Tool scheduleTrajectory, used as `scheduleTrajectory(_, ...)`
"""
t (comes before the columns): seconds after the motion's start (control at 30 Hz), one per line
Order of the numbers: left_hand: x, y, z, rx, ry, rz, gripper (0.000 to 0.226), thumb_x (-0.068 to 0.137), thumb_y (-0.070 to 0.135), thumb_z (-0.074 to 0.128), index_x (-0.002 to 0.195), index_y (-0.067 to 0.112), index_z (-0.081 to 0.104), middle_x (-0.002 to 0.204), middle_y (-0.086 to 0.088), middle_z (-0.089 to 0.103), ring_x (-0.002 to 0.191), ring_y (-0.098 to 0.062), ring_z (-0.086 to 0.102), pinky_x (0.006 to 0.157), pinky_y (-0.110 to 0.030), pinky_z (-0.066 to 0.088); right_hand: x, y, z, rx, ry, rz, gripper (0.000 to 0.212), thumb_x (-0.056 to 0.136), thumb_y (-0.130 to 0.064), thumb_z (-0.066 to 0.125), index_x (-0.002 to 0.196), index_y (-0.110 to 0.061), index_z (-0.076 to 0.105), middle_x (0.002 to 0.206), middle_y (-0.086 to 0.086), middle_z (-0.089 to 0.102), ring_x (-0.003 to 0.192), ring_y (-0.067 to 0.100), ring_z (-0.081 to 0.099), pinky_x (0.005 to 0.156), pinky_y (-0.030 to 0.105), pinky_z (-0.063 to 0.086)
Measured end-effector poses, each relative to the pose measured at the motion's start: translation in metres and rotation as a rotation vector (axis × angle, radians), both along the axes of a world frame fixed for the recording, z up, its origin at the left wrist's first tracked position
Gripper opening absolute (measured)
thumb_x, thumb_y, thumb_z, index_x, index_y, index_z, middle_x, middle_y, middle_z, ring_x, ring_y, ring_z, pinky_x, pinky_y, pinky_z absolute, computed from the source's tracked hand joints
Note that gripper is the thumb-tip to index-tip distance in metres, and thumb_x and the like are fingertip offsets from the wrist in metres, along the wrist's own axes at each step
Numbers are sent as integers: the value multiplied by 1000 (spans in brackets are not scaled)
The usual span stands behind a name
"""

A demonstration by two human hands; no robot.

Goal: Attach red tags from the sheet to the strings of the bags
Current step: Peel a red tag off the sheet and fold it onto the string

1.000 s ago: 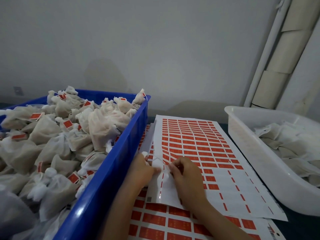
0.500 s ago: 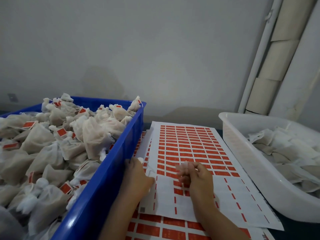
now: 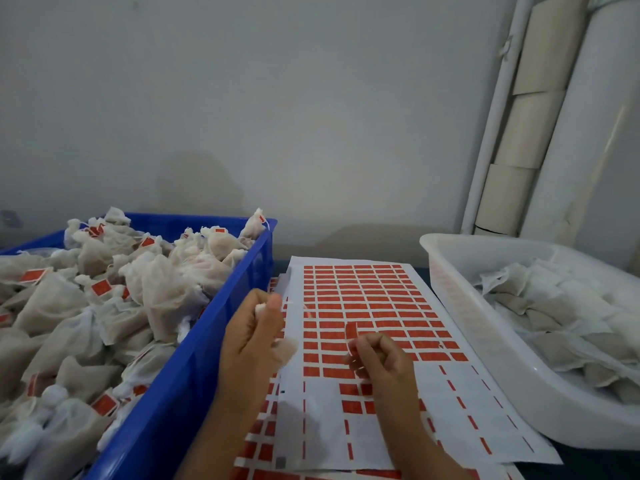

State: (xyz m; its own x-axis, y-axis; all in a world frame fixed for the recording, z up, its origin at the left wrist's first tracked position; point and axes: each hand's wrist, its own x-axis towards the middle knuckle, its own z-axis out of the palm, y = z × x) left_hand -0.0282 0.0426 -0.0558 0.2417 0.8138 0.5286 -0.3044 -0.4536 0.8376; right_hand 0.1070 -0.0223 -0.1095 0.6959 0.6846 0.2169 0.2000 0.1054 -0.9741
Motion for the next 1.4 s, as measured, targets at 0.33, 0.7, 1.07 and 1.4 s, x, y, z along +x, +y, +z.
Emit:
scheduleTrajectory(0.33, 31, -4, -35, -292, 353, -158, 27, 94, 24, 45, 74, 10, 55, 54, 7, 52, 45, -1, 46, 49, -10, 40, -4, -8, 10, 128, 24, -54, 12, 92, -30, 48, 103, -34, 49, 102, -12, 63, 86, 8, 66, 61, 11, 52)
scheduleTrajectory(0.7, 40, -12, -42, -247, 328, -108, 17, 91, 21, 53, 86, 11, 66, 61, 15, 61, 54, 2, 57, 50, -7, 41, -8, -16, 18, 271, -85, -132, 23, 77, -41, 55, 97, -30, 53, 85, -12, 66, 78, 5, 64, 69, 10, 52)
scheduleTrajectory(1.07, 42, -10, -45, -152, 369, -82, 15, 89, 23, 56, 78, 22, 66, 74, 11, 67, 73, 0, 63, 56, -7, 45, -7, -10, 5, 98, -197, -90, 21, 84, -32, 59, 103, -27, 53, 83, -18, 63, 77, 3, 65, 68, 9, 52)
scheduleTrajectory(1.4, 41, -8, -46, -138, 385, -82, 13, 88, 24, 58, 78, 24, 67, 75, 12, 67, 75, 1, 63, 58, -6, 47, -7, -11, 6, 53, -195, -67, 18, 87, -28, 58, 104, -24, 54, 88, -15, 63, 79, 10, 64, 76, 20, 55)
